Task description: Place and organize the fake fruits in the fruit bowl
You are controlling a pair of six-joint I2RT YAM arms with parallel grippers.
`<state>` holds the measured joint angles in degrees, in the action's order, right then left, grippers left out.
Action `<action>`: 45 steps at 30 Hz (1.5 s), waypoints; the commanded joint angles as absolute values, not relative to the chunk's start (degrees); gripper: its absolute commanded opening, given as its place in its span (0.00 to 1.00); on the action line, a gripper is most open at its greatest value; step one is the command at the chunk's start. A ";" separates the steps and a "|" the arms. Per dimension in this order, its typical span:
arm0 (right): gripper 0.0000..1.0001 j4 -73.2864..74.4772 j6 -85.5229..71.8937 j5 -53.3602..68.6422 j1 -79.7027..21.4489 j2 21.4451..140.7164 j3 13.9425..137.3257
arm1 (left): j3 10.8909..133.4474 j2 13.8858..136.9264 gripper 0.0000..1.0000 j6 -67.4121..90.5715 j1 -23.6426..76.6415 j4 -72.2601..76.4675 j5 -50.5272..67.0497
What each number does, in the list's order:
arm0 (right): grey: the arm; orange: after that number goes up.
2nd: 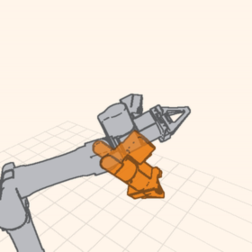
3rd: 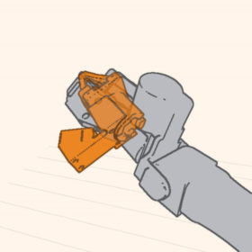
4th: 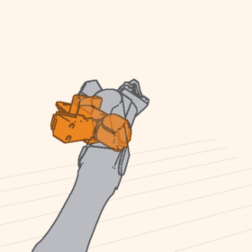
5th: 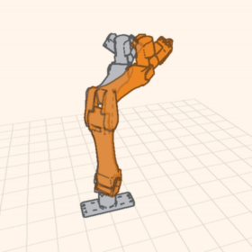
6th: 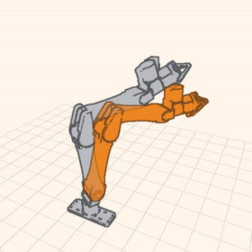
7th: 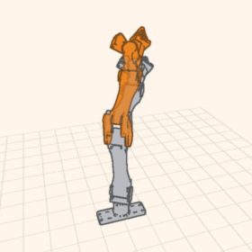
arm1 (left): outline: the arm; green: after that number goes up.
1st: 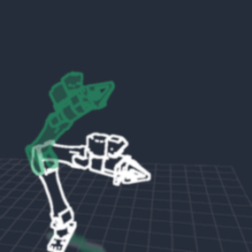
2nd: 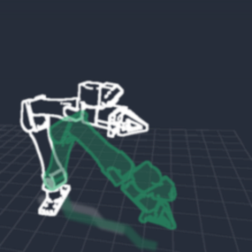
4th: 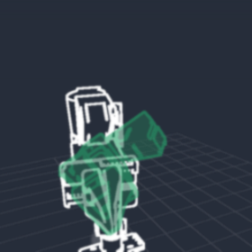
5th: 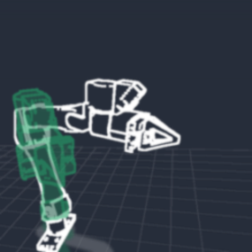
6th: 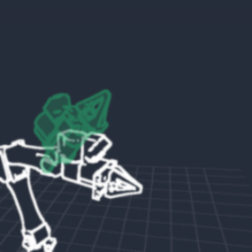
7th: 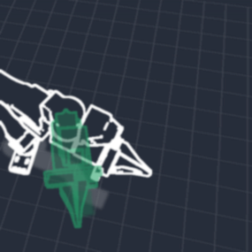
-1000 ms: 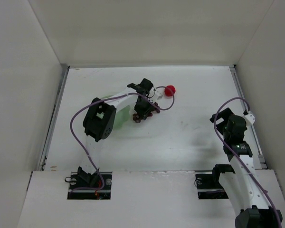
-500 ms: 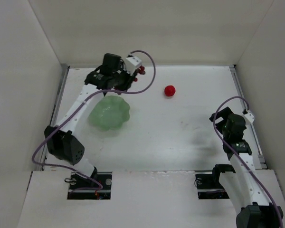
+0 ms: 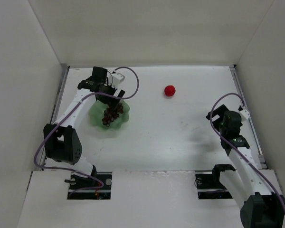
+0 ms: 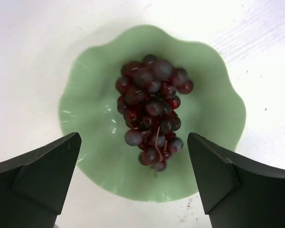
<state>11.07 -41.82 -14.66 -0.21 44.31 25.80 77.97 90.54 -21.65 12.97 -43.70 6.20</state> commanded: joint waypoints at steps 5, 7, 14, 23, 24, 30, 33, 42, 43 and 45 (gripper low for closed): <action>1.00 7.82 -42.28 -15.73 -1.10 42.19 26.46 | 91.21 88.76 1.00 -17.85 12.34 -40.44 7.20; 1.00 8.09 -42.28 -15.73 -1.10 41.92 26.19 | 94.21 91.04 1.00 -16.53 16.37 -37.20 8.35; 1.00 9.22 -42.54 -15.73 -1.01 39.65 26.02 | 106.23 111.14 1.00 -11.00 31.57 -21.82 8.44; 1.00 16.42 -42.98 -14.59 4.26 30.94 26.89 | 116.10 129.01 1.00 -8.70 38.71 -1.52 8.96; 1.00 17.48 -42.54 -14.59 4.09 30.68 26.98 | 116.19 129.89 1.00 -8.44 38.80 0.25 9.05; 1.00 21.35 -41.75 -15.29 4.17 27.95 25.84 | 118.04 134.99 1.00 -9.49 39.59 0.97 5.46; 1.00 21.88 -41.75 -15.12 4.35 27.51 25.66 | 118.74 137.28 1.00 -10.89 39.68 0.97 3.52; 1.00 21.71 -40.26 -15.38 4.35 29.35 27.60 | 122.17 142.03 1.00 -10.46 39.33 -4.74 6.41; 1.00 21.62 -40.25 -15.38 4.35 29.62 27.68 | 122.52 142.47 1.00 -10.46 39.16 -5.27 6.76; 1.00 21.62 -40.17 -15.38 4.35 29.88 27.86 | 123.39 143.35 0.95 -10.02 38.80 -6.32 6.94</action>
